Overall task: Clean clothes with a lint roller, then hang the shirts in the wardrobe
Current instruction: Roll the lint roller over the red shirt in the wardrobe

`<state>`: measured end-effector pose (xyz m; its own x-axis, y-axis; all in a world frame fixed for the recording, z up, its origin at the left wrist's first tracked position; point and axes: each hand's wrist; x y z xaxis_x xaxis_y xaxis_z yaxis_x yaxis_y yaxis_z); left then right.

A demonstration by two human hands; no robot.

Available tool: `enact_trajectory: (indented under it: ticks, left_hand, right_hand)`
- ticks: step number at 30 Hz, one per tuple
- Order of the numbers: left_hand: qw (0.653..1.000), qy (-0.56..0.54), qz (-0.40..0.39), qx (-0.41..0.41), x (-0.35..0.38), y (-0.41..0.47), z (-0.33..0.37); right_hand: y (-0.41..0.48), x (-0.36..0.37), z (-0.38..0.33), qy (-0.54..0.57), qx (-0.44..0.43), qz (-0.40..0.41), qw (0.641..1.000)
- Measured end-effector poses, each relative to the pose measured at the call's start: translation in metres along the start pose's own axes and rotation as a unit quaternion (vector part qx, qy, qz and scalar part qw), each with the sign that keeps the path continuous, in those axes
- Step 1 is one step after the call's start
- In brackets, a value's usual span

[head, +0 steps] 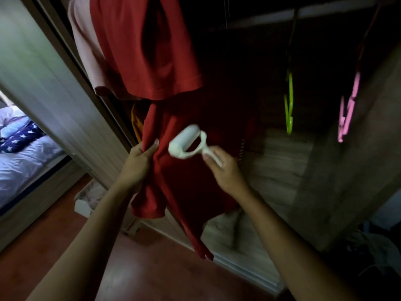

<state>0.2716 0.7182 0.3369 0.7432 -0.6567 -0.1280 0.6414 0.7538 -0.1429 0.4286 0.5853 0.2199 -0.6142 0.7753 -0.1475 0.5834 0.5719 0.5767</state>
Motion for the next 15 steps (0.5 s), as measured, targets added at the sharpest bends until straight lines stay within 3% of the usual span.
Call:
enact_trajectory:
  ticks: [3,8,11,15]
  left_hand:
    - [1.000,0.013,0.002,0.008,-0.001,-0.004,0.004]
    - [1.000,0.017,-0.003,0.015,-0.005,-0.009,0.007]
    - [1.000,-0.002,0.002,0.006,-0.010,-0.009,0.005]
    - [1.000,0.002,0.003,0.020,-0.008,-0.008,0.002]
  right_hand:
    - [-0.047,0.024,0.031,-0.039,0.066,-0.095,0.993]
    - [-0.101,0.048,0.061,-0.079,0.204,-0.246,0.944]
    - [-0.090,0.041,0.047,-0.088,0.150,-0.216,0.961]
    - [-0.039,0.012,0.009,-0.065,0.075,-0.094,0.991]
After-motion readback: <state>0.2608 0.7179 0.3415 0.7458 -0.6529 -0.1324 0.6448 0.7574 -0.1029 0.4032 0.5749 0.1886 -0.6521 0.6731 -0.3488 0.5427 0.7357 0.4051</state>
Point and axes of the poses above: each hand's wrist, its own y-axis towards the middle knuckle, its own x-axis out of the palm, z = x × y, and after that the axes turned 9 degrees about -x, right-handed
